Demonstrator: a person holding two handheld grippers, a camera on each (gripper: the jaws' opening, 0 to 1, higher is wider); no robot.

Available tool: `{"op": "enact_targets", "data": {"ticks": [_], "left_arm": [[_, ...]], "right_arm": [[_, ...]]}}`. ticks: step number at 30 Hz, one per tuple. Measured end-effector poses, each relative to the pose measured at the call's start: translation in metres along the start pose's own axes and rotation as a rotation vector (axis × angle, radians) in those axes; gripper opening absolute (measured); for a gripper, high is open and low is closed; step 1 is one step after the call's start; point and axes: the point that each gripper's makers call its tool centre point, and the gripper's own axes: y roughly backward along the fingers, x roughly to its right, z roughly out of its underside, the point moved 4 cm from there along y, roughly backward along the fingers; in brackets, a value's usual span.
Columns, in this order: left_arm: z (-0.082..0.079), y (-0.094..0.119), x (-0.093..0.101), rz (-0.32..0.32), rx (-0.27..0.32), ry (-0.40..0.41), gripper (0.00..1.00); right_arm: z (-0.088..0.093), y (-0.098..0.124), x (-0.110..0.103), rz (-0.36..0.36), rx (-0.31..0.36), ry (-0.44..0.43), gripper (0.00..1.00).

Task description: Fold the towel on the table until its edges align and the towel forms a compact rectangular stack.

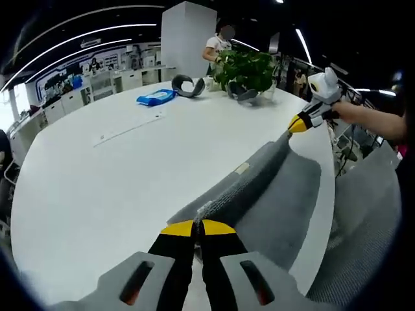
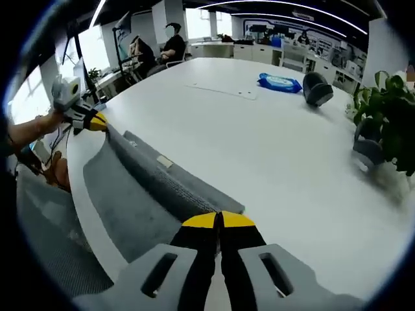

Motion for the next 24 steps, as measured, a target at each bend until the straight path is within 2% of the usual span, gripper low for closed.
{"op": "enact_targets", "data": {"ticks": [5, 12, 17, 21, 24], "left_arm": [[-0.012, 0.024, 0.012, -0.026, 0.058, -0.007, 0.02], [-0.025, 0.05, 0.022, -0.038, 0.126, -0.017, 0.02], [-0.027, 0.05, 0.025, -0.038, 0.121, -0.039, 0.02], [-0.033, 0.05, 0.019, -0.048, 0.13, -0.059, 0.02], [-0.032, 0.041, 0.014, -0.034, 0.122, -0.042, 0.02]], "right_arm": [[-0.007, 0.032, -0.013, 0.021, 0.087, -0.03, 0.0], [-0.016, 0.066, -0.025, 0.051, 0.164, -0.015, 0.0], [-0.017, 0.065, -0.025, 0.047, 0.167, -0.019, 0.0], [-0.024, 0.064, -0.022, 0.065, 0.167, 0.018, 0.0], [-0.021, 0.053, -0.014, 0.06, 0.149, 0.017, 0.0]]}}
